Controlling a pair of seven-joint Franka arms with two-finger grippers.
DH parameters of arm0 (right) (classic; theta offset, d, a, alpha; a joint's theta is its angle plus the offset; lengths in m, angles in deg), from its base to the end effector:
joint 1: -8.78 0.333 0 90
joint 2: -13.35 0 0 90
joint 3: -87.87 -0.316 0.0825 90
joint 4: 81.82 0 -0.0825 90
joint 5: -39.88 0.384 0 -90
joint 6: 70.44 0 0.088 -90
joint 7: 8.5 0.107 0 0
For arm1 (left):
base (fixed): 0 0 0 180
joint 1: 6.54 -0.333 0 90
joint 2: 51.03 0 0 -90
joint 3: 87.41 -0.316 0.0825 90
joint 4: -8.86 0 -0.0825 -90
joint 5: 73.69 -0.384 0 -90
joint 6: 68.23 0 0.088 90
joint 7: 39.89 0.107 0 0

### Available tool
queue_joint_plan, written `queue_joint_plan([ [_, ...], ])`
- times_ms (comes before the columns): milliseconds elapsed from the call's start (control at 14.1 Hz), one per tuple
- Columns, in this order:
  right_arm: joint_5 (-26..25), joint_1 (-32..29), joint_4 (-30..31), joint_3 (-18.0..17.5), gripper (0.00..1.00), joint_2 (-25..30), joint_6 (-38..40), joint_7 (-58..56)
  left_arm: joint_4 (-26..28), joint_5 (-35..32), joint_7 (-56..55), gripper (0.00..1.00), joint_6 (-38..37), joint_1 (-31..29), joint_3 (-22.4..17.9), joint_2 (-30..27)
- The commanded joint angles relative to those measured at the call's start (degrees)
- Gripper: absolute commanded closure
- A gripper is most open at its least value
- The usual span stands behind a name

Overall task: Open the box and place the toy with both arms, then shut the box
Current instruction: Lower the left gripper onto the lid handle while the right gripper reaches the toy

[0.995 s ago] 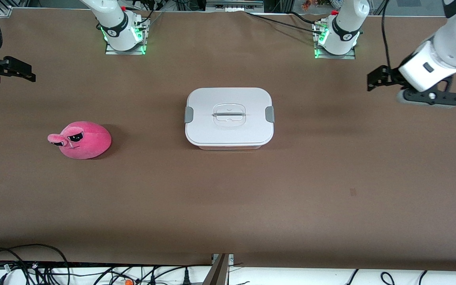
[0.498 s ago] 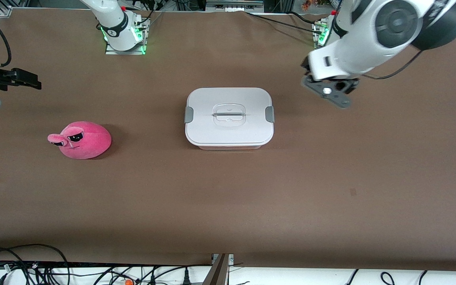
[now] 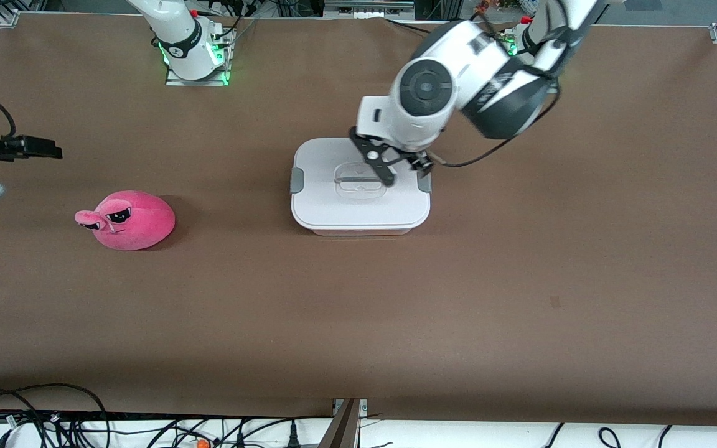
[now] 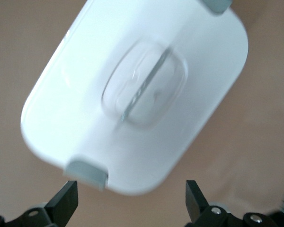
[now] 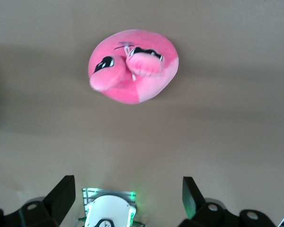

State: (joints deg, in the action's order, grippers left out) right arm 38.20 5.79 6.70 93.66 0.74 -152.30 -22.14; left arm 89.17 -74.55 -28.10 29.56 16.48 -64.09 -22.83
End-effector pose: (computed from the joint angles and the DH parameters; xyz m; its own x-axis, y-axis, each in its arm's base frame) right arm 0.5831 -0.0884 0.5009 0.9397 0.0842 -0.3315 0.0794 -0.9964 -0.0282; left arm 0.5013 -0.4538 0.4288 0.5375 -0.8360 -0.1104 -0.8120 -0.5484 0.1997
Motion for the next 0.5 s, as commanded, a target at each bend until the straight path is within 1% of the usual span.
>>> queue_joint_plan([
  [0,-0.5,-0.4,4.0,-0.3,0.0,-1.4,-4.9,-3.8,-2.8,-7.2,2.8,0.0,6.5,4.1,-0.4,4.9],
  [213,-0.5,-0.4,11.2,-0.3,0.0,-0.8,-12.2,-3.9,-1.8,-10.4,3.7,0.0,12.3,5.5,-0.4,7.0],
  [284,-0.4,-0.4,13.7,-0.3,0.0,-0.8,-15.2,-3.9,-1.7,-11.4,5.7,0.02,12.4,5.6,-0.4,7.4],
  [355,-0.5,-0.4,16.2,-0.3,0.0,-0.6,-18.0,-4.5,-1.7,-11.9,8.0,0.07,12.5,5.5,-0.4,7.6],
  [427,-0.4,-0.4,19.2,-0.3,0.0,-0.2,-20.5,-5.6,-1.7,-11.9,9.7,0.08,12.6,5.4,-0.4,8.1],
])
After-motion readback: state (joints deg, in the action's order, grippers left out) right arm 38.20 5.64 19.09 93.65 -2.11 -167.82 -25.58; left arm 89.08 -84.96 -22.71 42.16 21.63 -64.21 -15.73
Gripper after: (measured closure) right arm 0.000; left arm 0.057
